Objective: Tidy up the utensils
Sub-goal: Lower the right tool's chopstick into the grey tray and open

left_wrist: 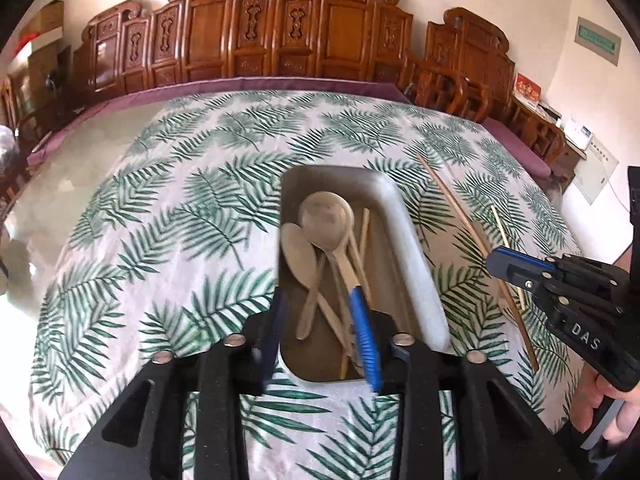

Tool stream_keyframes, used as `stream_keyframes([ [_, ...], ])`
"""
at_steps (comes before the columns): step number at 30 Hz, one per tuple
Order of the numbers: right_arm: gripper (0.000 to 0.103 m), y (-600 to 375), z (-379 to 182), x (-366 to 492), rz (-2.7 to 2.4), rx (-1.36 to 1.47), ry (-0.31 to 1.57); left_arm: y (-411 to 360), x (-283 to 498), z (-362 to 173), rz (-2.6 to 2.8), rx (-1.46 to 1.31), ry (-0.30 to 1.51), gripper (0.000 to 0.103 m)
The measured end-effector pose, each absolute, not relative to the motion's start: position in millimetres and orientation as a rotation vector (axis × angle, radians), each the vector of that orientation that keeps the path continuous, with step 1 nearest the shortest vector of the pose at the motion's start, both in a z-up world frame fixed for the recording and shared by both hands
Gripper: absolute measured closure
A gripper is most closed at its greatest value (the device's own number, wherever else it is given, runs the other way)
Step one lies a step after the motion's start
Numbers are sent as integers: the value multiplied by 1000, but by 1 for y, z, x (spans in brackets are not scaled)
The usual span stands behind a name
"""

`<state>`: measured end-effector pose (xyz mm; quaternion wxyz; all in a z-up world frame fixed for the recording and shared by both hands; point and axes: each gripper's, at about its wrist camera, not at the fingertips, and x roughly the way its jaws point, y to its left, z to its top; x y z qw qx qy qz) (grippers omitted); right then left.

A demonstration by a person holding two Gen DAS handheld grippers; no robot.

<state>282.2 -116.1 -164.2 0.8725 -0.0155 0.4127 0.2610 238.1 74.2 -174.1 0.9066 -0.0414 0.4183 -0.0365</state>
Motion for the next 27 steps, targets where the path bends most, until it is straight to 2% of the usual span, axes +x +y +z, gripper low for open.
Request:
stream_keyframes([
  [5,97,-95,-164,296,571,-2,865,90,237,-167,-40,-100,837,44],
  [7,97,-87,-164,301,578,6,867,96,236,-165,-24,-103,825,32],
  [9,97,-80,-165,306,584,17,870,102,236,-162,-13,-113,815,29],
  [12,97,-70,-167,313,586,32,874,108,235,-160,7,-124,805,19],
  [27,96,-48,-204,330,548,64,938,120,236,-157,28,-143,794,16],
])
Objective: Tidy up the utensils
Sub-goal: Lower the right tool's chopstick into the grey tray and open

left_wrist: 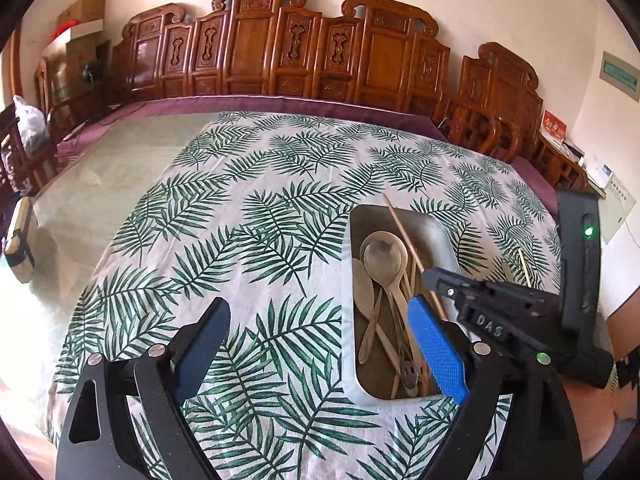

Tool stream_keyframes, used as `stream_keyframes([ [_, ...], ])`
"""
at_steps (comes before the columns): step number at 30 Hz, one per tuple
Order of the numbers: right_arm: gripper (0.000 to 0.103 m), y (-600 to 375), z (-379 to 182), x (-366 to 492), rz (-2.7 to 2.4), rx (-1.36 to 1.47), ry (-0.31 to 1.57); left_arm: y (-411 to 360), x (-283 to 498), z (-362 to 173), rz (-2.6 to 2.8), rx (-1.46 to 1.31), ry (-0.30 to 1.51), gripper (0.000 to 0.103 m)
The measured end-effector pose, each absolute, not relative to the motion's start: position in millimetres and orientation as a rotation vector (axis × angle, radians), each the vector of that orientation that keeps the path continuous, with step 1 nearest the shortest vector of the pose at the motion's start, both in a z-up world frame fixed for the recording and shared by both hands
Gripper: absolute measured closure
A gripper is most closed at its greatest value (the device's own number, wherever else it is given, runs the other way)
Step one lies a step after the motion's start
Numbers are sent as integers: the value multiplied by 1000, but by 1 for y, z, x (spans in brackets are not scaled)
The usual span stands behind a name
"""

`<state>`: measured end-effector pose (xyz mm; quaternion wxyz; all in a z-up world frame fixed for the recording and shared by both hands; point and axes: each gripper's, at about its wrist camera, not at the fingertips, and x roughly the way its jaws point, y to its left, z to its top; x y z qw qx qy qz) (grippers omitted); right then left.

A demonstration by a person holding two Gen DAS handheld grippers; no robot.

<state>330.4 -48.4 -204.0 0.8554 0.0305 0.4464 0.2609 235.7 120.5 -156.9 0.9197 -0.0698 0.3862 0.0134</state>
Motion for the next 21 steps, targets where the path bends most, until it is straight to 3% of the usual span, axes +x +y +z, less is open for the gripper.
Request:
stream_keyframes([
  [10,95,-68,-190,311,586,13,886,114,236,-156,21,-144,791,16],
  [19,95,-150,-161,289,507,-91,809,77,240,-155,-25,-106,784,16],
  [21,95,-166,-158,288,479,-106,802,68,242,-157,-41,-102,788,12],
])
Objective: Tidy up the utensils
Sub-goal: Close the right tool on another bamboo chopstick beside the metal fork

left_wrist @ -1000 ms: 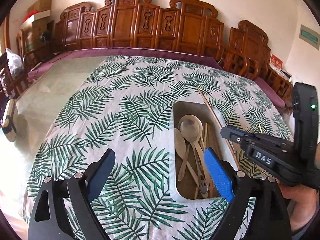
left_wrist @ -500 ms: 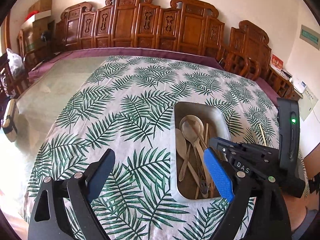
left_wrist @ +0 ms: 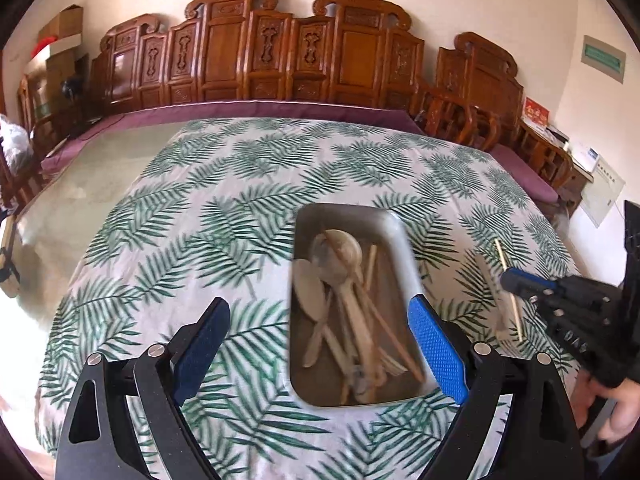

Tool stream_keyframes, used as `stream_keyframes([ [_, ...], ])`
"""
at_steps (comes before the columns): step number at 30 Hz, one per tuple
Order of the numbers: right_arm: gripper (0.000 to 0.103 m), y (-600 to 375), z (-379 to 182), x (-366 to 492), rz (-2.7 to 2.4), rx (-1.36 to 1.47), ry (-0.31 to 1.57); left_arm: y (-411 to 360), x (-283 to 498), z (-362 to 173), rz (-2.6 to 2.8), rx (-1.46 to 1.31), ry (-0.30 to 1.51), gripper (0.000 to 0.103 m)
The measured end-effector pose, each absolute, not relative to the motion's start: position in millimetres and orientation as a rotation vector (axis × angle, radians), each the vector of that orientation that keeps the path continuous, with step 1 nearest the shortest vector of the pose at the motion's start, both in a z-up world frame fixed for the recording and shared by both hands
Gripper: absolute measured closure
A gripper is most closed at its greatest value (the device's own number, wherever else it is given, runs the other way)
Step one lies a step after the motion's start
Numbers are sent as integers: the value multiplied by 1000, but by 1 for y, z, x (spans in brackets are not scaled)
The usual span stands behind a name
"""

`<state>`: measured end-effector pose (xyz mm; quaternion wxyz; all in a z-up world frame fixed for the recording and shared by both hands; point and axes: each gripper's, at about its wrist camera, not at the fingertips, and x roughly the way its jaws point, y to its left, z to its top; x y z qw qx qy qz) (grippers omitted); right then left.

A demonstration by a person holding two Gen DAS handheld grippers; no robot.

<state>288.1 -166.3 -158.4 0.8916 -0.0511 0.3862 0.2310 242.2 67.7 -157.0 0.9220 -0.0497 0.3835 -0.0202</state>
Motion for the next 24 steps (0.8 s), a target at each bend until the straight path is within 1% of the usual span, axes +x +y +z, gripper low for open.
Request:
stream_keyframes([
  [1,95,-177,-158,288,460,-118,799,63,243,-158,-49,-99,787,10],
  [6,92,-224,-170,295,371,-135,815,39,244,-160,-78,-69,778,9],
  [11,82,-250,-197,308,312,-103,868,20,243,-162,-103,-50,774,9],
  [18,80,-256,-232,324,261,-79,956,2,238,-165,-133,-26,776,9],
  [24,80,-254,-245,328,278,-88,1006,-12,232,-167,-151,-4,774,9],
])
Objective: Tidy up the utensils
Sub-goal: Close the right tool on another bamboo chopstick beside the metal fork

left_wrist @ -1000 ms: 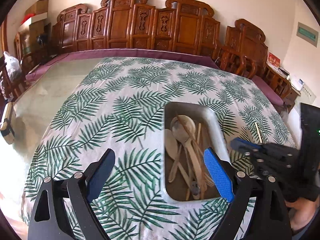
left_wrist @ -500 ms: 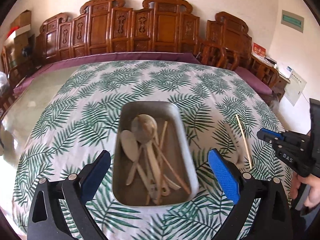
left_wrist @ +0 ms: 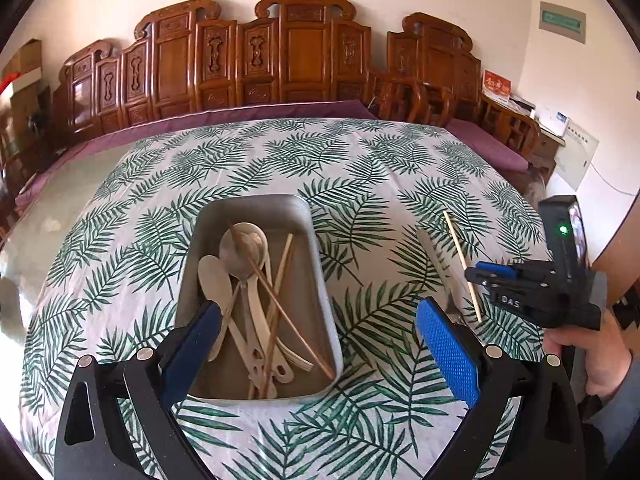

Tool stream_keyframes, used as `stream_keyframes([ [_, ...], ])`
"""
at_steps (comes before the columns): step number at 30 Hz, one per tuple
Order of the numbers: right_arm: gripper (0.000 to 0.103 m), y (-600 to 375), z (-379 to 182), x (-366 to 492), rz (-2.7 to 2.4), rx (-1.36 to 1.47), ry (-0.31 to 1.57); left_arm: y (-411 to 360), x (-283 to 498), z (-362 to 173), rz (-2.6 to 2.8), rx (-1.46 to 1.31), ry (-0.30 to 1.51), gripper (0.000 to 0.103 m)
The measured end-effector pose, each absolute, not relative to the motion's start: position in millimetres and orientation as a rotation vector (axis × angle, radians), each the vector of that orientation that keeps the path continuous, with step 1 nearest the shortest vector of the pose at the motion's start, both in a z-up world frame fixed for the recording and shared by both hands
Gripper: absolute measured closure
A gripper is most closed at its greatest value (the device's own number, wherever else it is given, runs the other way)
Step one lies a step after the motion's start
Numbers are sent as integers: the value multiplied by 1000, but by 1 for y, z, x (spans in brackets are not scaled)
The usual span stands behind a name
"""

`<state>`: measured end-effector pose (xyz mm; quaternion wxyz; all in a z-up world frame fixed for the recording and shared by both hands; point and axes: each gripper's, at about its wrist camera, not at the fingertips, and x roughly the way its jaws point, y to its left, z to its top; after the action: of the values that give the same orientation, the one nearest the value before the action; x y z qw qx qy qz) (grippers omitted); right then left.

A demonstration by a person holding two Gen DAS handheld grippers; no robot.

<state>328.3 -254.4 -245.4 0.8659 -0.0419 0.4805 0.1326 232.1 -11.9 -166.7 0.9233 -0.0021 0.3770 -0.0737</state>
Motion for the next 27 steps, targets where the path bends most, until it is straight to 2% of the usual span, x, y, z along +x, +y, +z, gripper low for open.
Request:
stream_keyframes([
  [6,83,-247,-247,327,281,-190,1002,-23,227,-167,-163,-4,790,9],
  [7,92,-248,-246,326,282,-197,1005,-27,227,-166,-166,0,796,9],
  [13,97,-275,-245,329,259,-164,1021,-50,233,-168,-178,35,832,9],
  [24,97,-323,-241,336,233,-33,1005,-115,272,-186,-244,103,884,9],
  [27,97,-327,-242,338,232,-13,1007,-131,284,-195,-255,128,907,15],
])
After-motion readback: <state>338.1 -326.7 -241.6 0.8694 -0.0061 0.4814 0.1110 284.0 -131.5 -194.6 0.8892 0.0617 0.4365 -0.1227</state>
